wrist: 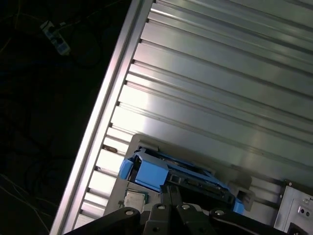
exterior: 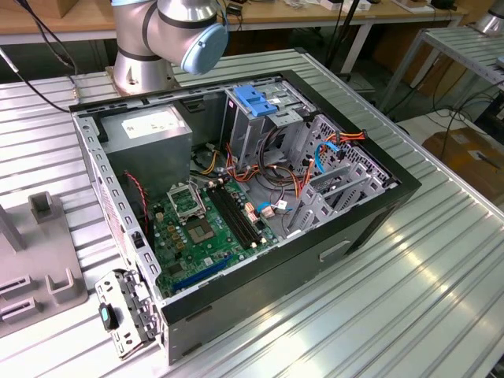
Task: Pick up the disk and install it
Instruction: 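Pick up the disk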
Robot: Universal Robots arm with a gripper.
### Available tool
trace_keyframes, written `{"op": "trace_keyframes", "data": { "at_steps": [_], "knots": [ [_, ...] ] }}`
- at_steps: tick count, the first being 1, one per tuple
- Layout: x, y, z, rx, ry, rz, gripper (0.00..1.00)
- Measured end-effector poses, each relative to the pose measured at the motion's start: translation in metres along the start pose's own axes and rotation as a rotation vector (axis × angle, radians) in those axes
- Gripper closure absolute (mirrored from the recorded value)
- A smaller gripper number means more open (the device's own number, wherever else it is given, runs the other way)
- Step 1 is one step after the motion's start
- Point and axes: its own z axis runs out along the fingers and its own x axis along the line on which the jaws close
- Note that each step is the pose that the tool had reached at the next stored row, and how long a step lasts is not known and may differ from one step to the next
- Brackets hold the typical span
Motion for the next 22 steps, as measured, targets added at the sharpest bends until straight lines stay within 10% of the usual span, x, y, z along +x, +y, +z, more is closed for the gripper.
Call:
{"op": "trace_keyframes", "data": {
  "at_steps": [16, 22],
  "knots": [
    [0.0000, 0.0000, 0.0000, 0.0000, 0.0002, -0.008, 0.89],
    [0.0000, 0.0000, 0.0000, 0.0006, 0.0021, -0.066, 0.89]
  ]
}}
